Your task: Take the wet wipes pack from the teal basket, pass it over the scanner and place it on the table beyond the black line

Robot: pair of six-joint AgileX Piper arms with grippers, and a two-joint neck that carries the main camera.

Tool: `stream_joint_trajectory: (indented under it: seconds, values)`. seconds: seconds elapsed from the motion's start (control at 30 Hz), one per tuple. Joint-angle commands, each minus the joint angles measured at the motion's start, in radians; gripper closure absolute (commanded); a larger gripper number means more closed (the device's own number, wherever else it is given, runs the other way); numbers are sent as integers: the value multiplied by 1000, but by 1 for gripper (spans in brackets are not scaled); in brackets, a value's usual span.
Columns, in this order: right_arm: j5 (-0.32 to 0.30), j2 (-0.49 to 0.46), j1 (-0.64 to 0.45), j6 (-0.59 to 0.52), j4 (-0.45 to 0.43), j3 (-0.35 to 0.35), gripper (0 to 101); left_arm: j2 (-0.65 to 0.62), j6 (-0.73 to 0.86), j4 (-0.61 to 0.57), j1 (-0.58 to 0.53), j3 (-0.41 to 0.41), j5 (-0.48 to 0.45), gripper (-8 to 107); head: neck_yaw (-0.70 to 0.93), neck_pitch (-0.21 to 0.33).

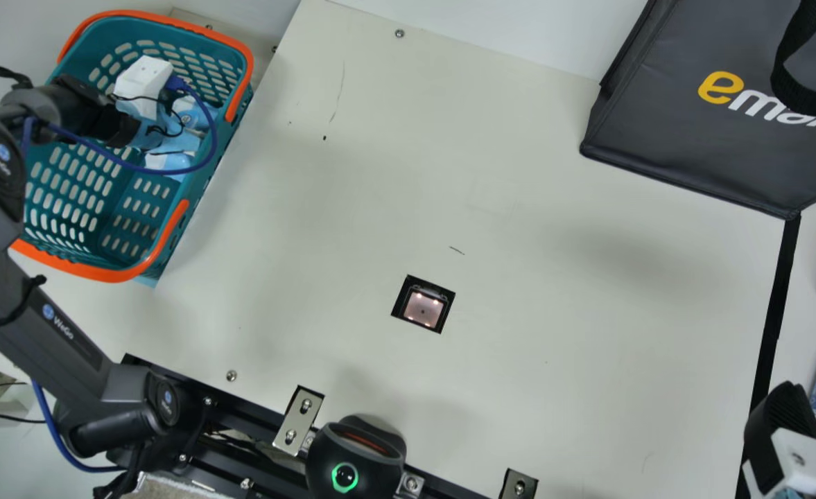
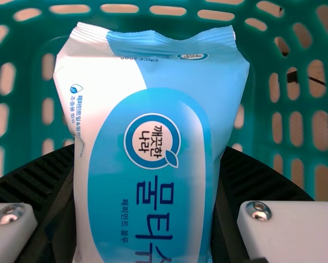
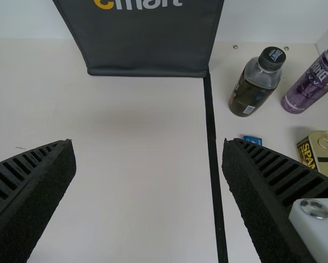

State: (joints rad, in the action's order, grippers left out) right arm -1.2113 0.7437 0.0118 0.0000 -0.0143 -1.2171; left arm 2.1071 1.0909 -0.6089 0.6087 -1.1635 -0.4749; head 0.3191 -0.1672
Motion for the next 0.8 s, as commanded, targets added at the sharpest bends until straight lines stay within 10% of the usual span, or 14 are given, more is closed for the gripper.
stream_joint_trajectory:
  seconds: [0.0, 0.77]
  values:
    - [0, 0, 0, 0, 0, 0, 6, -59, -45, 21, 6, 29, -2, 107, 2, 29]
    - [0, 0, 0, 0, 0, 0, 6, -561, -673, 409, 32, 203, -148, 107, 2, 29]
